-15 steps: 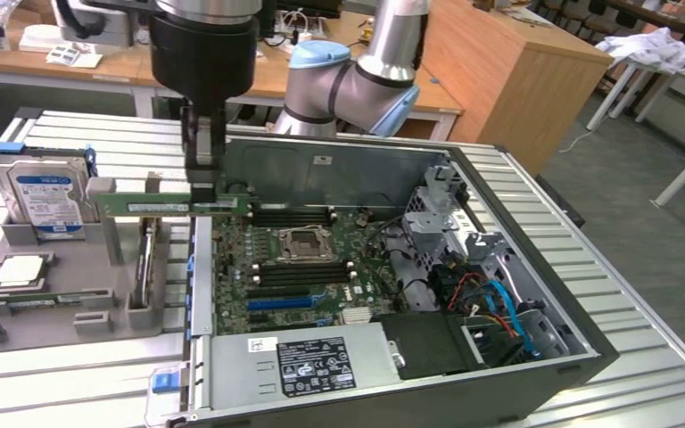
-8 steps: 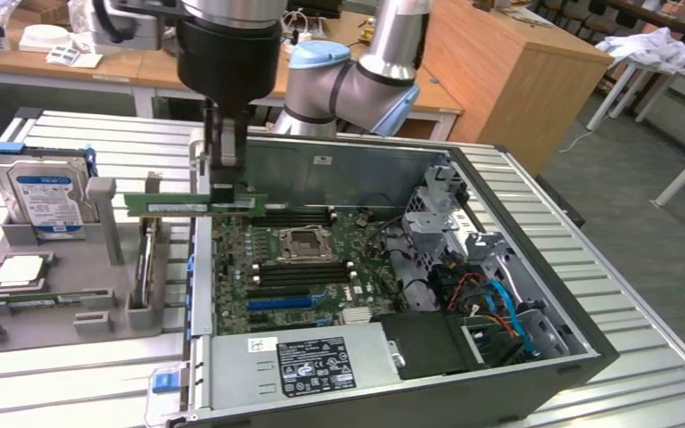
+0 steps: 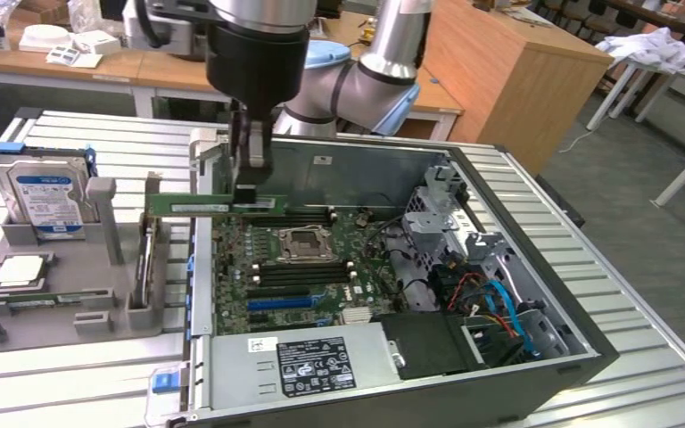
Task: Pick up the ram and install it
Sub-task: 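Pick up the ram and move it above insertion slot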
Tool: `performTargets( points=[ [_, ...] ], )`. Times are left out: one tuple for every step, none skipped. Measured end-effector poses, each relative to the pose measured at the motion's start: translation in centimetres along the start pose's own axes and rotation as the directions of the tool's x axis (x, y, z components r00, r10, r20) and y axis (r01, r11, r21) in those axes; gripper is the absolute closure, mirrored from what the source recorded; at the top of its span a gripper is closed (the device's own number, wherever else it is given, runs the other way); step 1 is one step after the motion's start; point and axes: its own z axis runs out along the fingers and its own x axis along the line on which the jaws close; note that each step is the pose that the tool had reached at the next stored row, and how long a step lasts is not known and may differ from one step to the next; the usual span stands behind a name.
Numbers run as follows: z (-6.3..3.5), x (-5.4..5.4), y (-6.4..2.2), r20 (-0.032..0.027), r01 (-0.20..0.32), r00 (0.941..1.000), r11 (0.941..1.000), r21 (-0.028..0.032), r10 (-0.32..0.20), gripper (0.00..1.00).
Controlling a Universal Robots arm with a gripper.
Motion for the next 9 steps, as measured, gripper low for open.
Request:
performTargets(
  points=[
    [0.00, 0.0, -0.25, 0.0000, 0.000, 1.0000, 1.0000, 0.0000, 0.000, 0.88],
    [0.00, 0.0, -0.50, 0.0000, 0.000, 1.0000, 1.0000, 0.0000, 0.000, 0.88],
    [0.00, 0.0, -0.75, 0.0001, 0.000, 1.0000, 1.0000, -0.0001, 0.000, 0.88],
    [-0.01, 0.0, -0.98, 0.0001, 0.000, 1.0000, 1.0000, -0.0001, 0.000, 0.88],
    [-0.01, 0.0, -1.19, 0.0001, 0.000, 1.0000, 1.0000, -0.0001, 0.000, 0.88],
    [-0.01, 0.0, -1.40, 0.0001, 0.000, 1.0000, 1.0000, 0.0000, 0.000, 0.88],
    [-0.01, 0.0, -1.62, 0.0001, 0.000, 1.0000, 1.0000, 0.0000, 0.000, 0.88],
    [-0.01, 0.0, -1.83, 0.0001, 0.000, 1.0000, 1.0000, 0.0000, 0.000, 0.88],
    [-0.01, 0.0, -2.03, 0.0001, 0.000, 1.0000, 1.0000, -0.0001, 0.000, 0.88]
  ],
)
